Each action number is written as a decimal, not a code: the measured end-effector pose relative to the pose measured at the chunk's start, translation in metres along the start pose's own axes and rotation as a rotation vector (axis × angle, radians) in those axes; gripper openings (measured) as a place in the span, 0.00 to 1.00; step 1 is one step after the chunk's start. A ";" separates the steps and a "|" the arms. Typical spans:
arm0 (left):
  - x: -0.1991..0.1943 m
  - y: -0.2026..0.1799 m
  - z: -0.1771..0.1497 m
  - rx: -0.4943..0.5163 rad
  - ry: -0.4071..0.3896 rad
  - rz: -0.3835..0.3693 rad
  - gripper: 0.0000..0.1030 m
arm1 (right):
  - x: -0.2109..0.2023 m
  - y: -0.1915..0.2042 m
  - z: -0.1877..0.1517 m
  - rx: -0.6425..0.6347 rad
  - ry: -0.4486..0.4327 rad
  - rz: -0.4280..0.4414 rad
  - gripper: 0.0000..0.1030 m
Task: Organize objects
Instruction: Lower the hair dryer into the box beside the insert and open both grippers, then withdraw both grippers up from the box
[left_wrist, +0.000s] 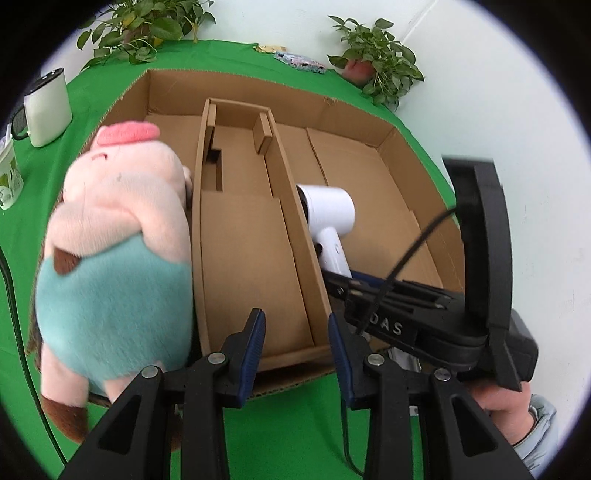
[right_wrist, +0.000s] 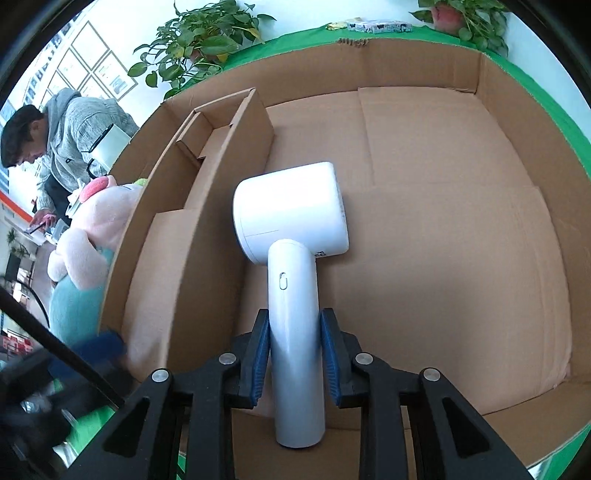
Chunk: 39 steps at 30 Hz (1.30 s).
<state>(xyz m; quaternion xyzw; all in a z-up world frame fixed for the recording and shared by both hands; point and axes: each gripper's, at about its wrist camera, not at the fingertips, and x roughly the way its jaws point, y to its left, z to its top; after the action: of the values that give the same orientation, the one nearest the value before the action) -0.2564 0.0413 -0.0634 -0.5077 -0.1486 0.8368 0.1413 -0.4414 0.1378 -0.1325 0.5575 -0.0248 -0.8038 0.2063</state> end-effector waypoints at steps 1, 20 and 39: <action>0.000 -0.001 -0.002 0.006 -0.004 0.007 0.30 | 0.001 0.004 0.000 0.002 0.001 -0.001 0.24; -0.016 0.003 -0.010 -0.008 -0.031 0.004 0.27 | -0.001 0.015 -0.007 0.025 0.016 0.019 0.27; -0.110 -0.074 -0.066 0.179 -0.557 0.251 0.80 | -0.161 0.041 -0.138 -0.265 -0.533 -0.205 0.96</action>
<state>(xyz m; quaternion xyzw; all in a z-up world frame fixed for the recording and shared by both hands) -0.1423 0.0731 0.0251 -0.2588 -0.0438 0.9643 0.0349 -0.2563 0.1844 -0.0309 0.2948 0.0834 -0.9344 0.1815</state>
